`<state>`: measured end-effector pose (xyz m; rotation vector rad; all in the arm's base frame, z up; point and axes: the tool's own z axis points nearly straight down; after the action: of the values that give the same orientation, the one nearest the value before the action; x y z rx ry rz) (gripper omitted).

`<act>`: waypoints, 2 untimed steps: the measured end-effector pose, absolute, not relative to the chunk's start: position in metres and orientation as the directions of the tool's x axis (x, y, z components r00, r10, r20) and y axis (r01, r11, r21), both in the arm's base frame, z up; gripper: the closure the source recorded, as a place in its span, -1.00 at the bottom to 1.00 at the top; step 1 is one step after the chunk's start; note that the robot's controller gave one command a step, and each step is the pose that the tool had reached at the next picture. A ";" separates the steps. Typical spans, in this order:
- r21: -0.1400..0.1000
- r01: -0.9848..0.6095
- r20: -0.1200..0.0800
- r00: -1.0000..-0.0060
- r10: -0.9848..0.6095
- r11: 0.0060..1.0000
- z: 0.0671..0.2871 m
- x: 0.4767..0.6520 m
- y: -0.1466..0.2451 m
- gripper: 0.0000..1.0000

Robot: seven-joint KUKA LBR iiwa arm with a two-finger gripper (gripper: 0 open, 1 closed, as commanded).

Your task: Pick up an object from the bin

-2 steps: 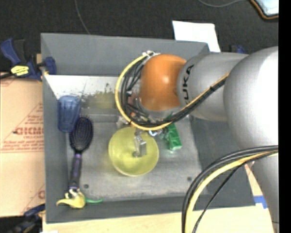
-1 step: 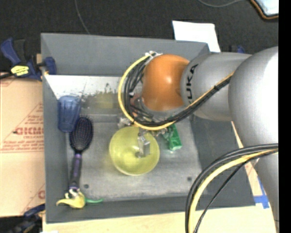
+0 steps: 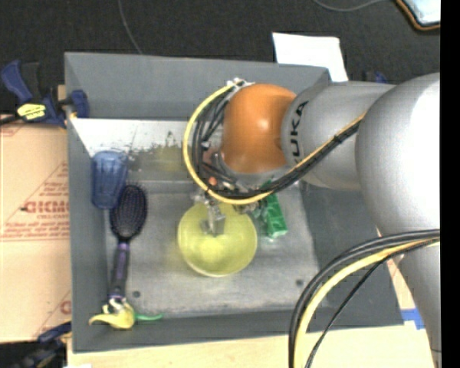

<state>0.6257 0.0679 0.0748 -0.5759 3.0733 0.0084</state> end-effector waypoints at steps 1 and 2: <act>0.003 -0.352 -0.015 -0.936 -0.352 0.936 0.075 0.626 0.069 1.00; 0.003 -0.351 -0.011 -0.936 -0.351 0.936 0.102 0.624 0.068 1.00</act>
Offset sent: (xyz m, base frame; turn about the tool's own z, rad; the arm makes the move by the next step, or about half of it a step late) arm -0.0001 0.0006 0.0541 0.0099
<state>0.6242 0.0679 0.1024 -0.5591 3.0805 0.0079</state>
